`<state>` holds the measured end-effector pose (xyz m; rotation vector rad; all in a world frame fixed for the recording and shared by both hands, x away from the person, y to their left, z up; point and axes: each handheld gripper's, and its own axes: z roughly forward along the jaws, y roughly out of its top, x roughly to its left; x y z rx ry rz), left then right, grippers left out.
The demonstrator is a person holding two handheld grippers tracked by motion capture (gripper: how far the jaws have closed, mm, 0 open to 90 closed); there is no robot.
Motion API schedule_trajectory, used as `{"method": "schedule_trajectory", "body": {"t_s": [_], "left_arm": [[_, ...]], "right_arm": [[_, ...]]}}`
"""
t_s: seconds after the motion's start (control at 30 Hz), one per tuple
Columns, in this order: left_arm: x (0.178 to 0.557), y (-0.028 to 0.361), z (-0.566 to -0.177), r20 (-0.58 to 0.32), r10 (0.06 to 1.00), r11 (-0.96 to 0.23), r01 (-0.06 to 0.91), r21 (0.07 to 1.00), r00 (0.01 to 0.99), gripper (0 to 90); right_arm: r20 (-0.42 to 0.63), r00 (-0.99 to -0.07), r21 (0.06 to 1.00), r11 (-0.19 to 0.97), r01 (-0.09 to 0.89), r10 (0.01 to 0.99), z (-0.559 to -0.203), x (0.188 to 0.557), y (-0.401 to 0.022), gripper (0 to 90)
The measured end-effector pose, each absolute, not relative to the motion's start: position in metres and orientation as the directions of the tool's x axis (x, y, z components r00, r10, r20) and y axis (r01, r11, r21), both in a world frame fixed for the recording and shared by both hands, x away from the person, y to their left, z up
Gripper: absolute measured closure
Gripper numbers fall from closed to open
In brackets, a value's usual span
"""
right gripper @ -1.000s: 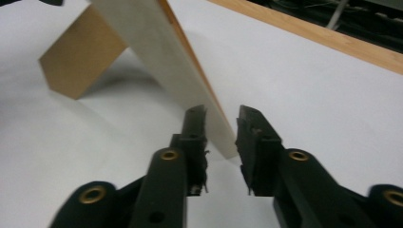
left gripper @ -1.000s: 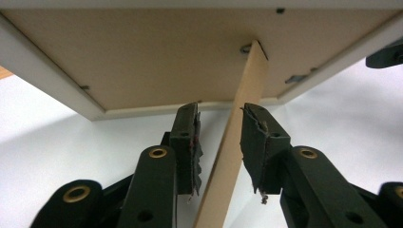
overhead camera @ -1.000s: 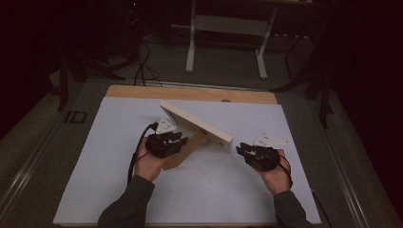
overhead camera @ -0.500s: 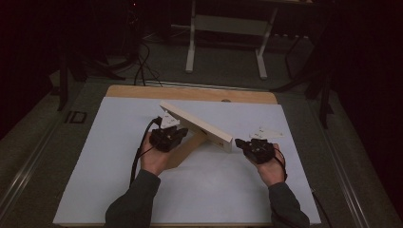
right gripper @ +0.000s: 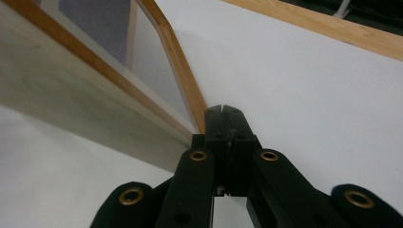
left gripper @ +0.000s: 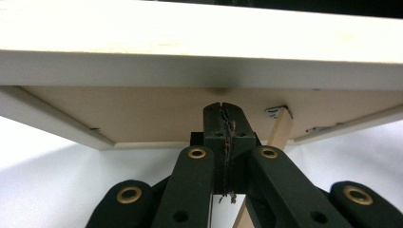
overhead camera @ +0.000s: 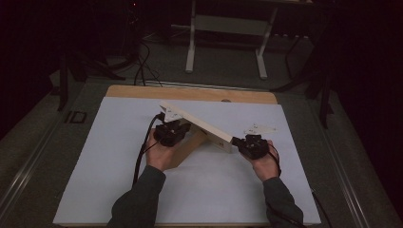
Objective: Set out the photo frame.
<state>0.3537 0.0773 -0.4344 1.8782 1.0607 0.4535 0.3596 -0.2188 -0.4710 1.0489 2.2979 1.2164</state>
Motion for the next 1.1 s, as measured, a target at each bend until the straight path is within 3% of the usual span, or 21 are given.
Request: {"method": "schedule_trajectory", "body": {"t_s": [1.1], "left_arm": [[0.342,0.062,-0.431,-0.074,0.791,-0.271,0.456,0.848,0.607,90.0]], "right_arm": [[0.026,-0.703,0.802,0.405,0.439,0.71,-0.47,0.353,-0.207,90.0]]}}
